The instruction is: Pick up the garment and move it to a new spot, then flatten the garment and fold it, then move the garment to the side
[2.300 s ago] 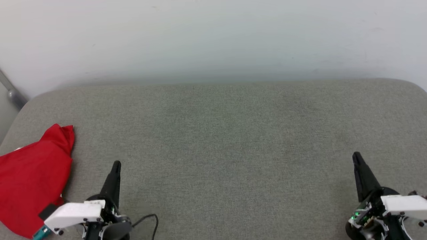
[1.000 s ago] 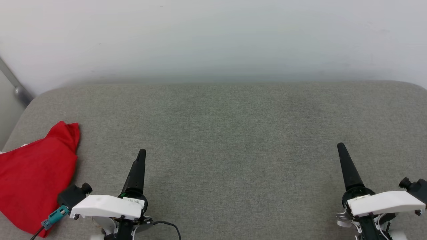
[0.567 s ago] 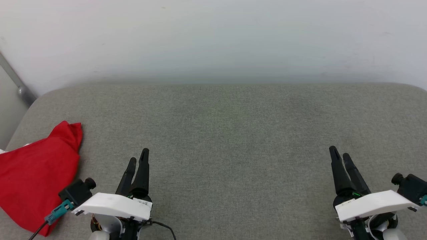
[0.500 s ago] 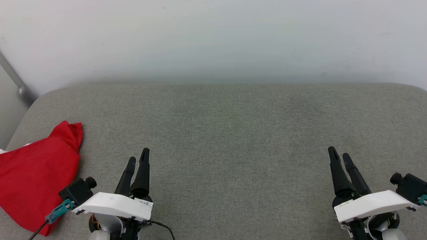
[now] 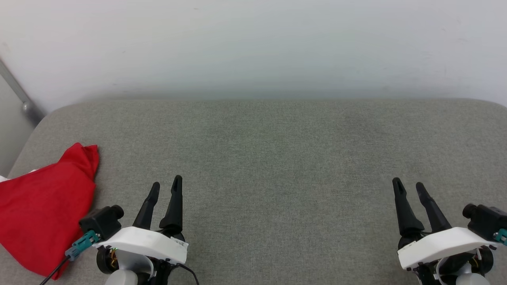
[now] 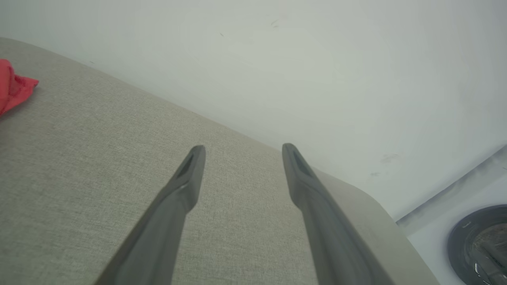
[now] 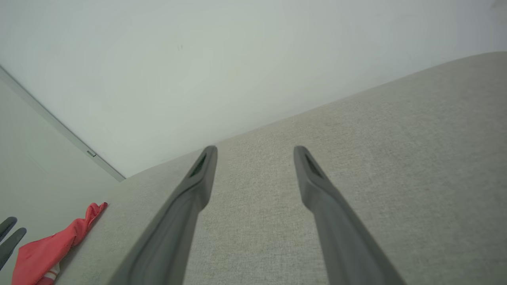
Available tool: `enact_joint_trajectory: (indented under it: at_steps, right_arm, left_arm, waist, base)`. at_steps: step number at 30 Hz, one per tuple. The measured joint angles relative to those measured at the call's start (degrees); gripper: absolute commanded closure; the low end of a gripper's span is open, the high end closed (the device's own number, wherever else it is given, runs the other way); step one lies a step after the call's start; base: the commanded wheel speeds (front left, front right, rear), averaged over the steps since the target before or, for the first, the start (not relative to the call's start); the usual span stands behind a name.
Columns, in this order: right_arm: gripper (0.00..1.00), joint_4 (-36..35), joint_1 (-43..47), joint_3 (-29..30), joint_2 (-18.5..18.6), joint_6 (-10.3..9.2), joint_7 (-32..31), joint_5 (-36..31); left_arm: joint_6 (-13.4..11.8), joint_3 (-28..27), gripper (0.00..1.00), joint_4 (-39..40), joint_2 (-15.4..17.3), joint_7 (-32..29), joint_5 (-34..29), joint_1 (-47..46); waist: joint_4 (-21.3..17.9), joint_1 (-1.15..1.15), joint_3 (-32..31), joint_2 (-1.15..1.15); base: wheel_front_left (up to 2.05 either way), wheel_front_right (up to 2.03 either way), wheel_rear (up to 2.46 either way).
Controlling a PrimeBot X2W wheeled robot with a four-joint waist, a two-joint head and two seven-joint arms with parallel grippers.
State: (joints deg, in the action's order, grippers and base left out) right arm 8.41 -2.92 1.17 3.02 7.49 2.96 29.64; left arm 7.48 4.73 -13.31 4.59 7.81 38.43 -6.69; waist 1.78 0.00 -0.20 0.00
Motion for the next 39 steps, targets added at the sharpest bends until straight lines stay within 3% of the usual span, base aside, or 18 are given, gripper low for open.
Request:
enact_joint_trajectory:
  at_steps: [39]
  right_arm:
    - [0.0,-3.53,1.83,1.45,-0.07,0.01,0.3,-19.62]
  left_arm:
    - [-0.49,0.6,0.0,-4.47,0.11,5.1,-22.6,-1.83]
  waist:
    - [0.24,0.0,-0.08,0.0]
  base:
    - [0.0,0.0,0.0]
